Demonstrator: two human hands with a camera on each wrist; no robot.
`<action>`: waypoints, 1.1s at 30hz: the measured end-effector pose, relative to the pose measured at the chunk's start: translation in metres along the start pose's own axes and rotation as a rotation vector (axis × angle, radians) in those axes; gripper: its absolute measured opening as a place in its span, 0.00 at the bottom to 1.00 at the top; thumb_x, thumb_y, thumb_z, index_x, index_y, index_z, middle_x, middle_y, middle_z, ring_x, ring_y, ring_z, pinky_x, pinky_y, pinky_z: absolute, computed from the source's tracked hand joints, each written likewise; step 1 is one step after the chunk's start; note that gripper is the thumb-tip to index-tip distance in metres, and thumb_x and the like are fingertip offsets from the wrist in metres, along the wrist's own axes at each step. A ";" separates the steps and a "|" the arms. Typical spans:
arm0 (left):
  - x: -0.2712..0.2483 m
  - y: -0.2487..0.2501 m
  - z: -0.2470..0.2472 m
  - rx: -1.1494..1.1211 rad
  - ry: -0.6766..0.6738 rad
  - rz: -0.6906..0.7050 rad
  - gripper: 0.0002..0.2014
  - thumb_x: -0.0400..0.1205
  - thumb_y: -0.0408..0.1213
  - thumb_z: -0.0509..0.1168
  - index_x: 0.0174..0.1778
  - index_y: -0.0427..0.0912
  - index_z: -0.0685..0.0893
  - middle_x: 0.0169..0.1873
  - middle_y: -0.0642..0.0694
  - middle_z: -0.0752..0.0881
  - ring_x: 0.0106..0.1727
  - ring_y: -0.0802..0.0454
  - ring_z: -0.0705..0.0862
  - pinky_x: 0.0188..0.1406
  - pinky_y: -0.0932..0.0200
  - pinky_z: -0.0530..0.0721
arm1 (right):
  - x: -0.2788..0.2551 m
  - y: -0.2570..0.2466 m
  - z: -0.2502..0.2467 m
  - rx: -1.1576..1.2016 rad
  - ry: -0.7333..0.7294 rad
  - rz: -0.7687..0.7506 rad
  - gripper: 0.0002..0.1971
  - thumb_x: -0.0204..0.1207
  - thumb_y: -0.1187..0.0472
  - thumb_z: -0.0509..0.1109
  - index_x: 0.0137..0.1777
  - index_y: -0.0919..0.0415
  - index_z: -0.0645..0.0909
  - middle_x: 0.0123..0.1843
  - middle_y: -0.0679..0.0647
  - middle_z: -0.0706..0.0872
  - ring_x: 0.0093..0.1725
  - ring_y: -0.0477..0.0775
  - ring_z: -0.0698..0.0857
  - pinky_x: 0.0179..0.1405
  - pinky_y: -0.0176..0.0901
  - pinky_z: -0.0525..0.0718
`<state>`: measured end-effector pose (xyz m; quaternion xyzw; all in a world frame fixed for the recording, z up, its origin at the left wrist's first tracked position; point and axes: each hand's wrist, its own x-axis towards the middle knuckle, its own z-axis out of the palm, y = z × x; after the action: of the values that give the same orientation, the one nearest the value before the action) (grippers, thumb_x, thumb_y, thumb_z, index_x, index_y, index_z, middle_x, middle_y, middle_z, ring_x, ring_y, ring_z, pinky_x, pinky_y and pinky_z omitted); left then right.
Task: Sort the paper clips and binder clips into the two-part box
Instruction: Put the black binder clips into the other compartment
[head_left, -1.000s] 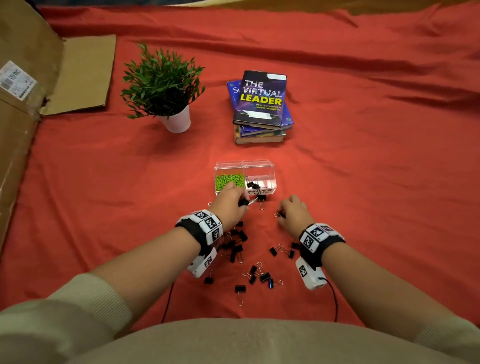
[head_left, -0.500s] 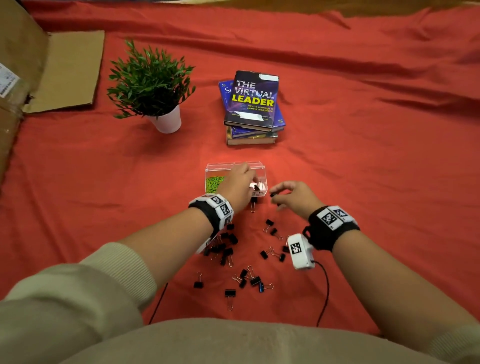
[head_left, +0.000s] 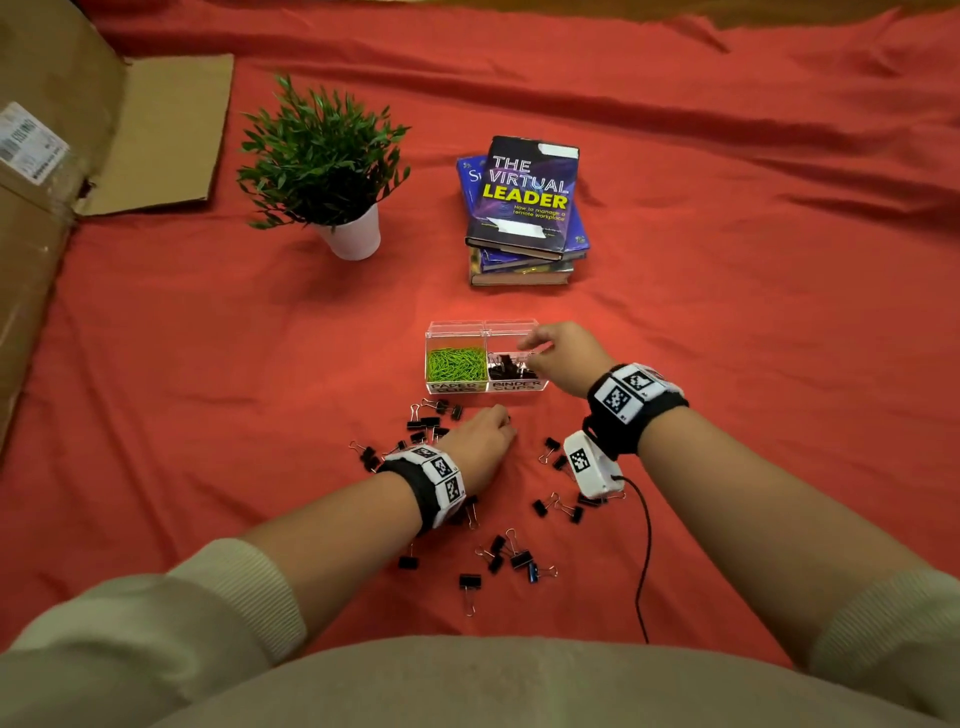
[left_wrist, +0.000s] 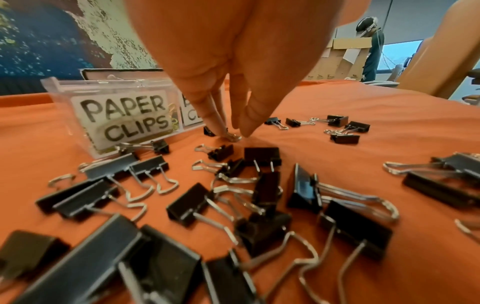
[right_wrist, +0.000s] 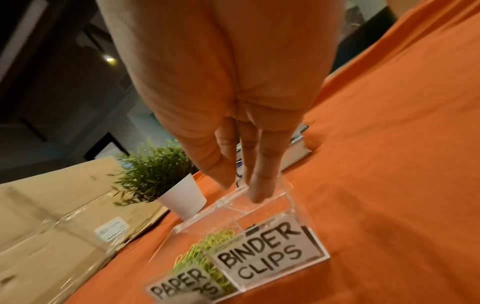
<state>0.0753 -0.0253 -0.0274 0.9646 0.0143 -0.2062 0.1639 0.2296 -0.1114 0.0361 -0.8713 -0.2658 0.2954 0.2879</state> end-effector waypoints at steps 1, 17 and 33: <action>-0.002 0.000 -0.001 -0.002 0.008 -0.003 0.10 0.84 0.38 0.56 0.59 0.39 0.75 0.57 0.41 0.75 0.62 0.39 0.76 0.60 0.45 0.77 | -0.006 0.003 0.000 -0.067 0.017 -0.027 0.12 0.72 0.68 0.68 0.53 0.60 0.87 0.48 0.53 0.88 0.44 0.49 0.84 0.48 0.40 0.82; -0.006 -0.019 -0.010 0.035 0.099 -0.008 0.12 0.79 0.31 0.64 0.58 0.37 0.75 0.58 0.41 0.75 0.62 0.43 0.72 0.60 0.49 0.76 | -0.079 0.074 0.066 -0.491 -0.214 -0.104 0.11 0.73 0.70 0.64 0.55 0.62 0.79 0.56 0.57 0.75 0.55 0.61 0.76 0.53 0.53 0.79; -0.040 -0.013 0.009 -0.064 -0.041 -0.134 0.15 0.82 0.31 0.57 0.65 0.38 0.76 0.61 0.39 0.75 0.52 0.38 0.82 0.47 0.47 0.83 | -0.030 0.014 0.027 -0.033 0.143 -0.059 0.05 0.69 0.67 0.70 0.34 0.58 0.80 0.36 0.49 0.79 0.36 0.48 0.78 0.35 0.33 0.74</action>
<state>0.0343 -0.0148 -0.0230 0.9513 0.0820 -0.2357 0.1809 0.1948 -0.1309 0.0204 -0.8867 -0.2748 0.2193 0.3003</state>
